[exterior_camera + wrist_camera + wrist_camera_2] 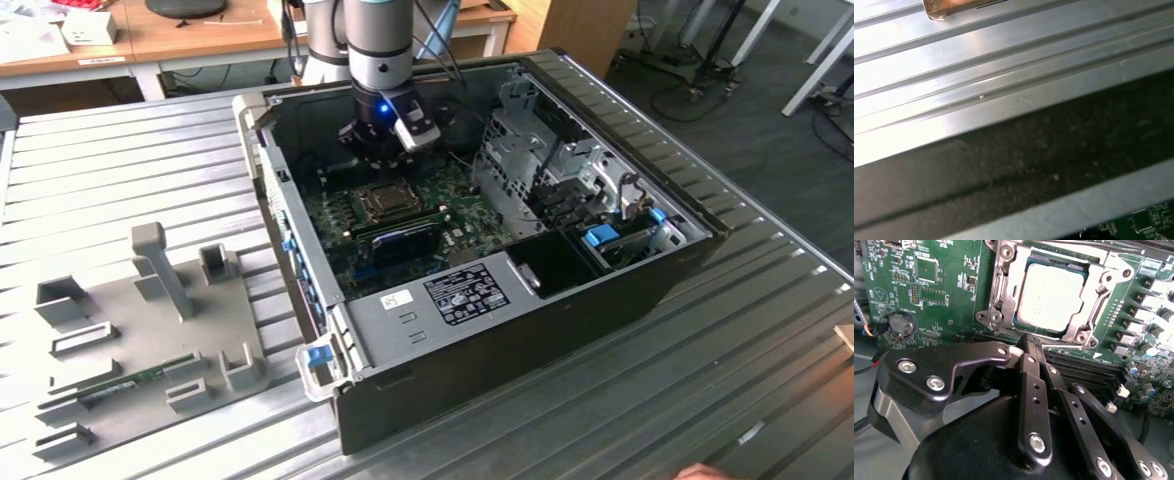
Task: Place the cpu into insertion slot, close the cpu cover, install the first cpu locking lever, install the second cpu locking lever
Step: 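Install the first cpu locking lever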
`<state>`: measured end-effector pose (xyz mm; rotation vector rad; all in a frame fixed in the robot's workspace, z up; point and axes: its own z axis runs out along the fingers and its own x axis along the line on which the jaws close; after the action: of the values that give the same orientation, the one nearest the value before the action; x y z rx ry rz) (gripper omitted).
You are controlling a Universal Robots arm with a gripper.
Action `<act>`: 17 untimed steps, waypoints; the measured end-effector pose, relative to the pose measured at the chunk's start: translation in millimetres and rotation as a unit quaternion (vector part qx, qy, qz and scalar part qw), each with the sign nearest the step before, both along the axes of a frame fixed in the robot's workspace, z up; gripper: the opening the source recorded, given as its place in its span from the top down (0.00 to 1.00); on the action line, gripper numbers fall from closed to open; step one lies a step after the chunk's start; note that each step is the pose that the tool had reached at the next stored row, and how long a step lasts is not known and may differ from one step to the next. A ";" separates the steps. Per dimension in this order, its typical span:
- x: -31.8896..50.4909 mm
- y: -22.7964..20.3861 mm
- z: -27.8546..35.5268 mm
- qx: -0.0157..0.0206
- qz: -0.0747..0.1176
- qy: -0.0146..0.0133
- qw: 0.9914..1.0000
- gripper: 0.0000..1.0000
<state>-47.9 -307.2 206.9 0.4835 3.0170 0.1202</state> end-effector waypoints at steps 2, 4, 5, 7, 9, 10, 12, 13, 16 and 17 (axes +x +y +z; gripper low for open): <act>0.0 0.9 2.3 0.000 0.000 0.000 1.000 0.90; 0.0 2.2 2.6 0.000 0.000 0.000 1.000 0.90; 0.0 2.8 2.7 0.000 0.000 0.000 1.000 0.90; -0.2 4.0 2.8 0.002 0.000 -0.001 1.000 0.90; -0.4 4.5 2.6 0.006 0.000 -0.002 1.000 0.90; -0.6 4.6 2.6 0.007 0.000 -0.002 1.000 0.90; -0.8 4.6 2.6 0.007 0.000 -0.002 1.000 0.90; -1.0 4.6 2.7 0.007 0.000 -0.002 1.000 0.90; -1.5 4.6 2.7 0.007 0.000 -0.003 1.000 0.90; -1.7 4.6 2.6 0.007 0.000 -0.004 1.000 0.90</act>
<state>-49.5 -302.6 209.5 0.4831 3.0109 0.1428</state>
